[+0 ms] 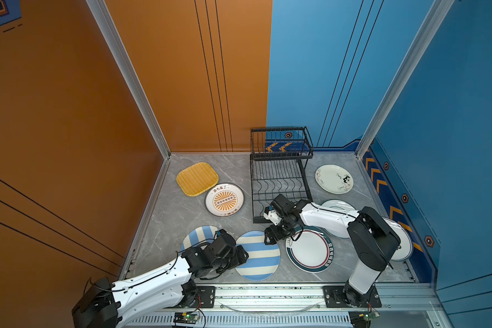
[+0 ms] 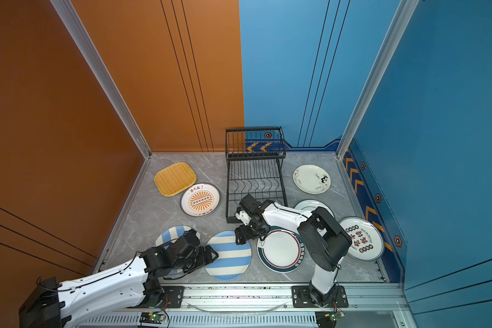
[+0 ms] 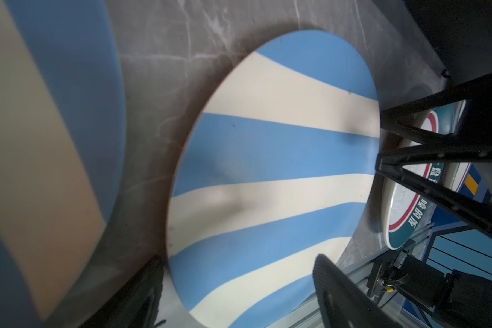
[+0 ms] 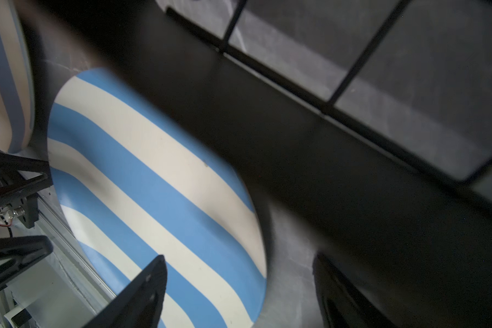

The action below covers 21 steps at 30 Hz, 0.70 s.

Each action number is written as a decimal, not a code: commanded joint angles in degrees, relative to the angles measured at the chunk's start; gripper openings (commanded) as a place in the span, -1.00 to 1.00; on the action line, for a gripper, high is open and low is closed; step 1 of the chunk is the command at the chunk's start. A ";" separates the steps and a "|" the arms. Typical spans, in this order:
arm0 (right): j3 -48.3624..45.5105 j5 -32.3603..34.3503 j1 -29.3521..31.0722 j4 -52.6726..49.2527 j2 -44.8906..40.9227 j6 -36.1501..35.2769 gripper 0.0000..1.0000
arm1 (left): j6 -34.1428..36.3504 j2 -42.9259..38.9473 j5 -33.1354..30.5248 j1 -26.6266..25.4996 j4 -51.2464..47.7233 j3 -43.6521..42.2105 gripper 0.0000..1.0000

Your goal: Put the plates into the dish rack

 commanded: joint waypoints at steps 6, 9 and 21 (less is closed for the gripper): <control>-0.78 -5.34 1.62 -1.99 4.52 0.38 0.61 | 2.86 4.23 1.23 2.57 -1.40 2.08 0.69; -1.14 -8.28 2.05 -1.94 5.20 0.03 0.59 | 2.94 6.38 2.52 2.80 1.41 2.44 0.69; -1.31 -14.22 2.07 -1.86 5.47 -1.24 0.54 | 4.38 10.93 4.92 3.49 6.55 2.18 0.59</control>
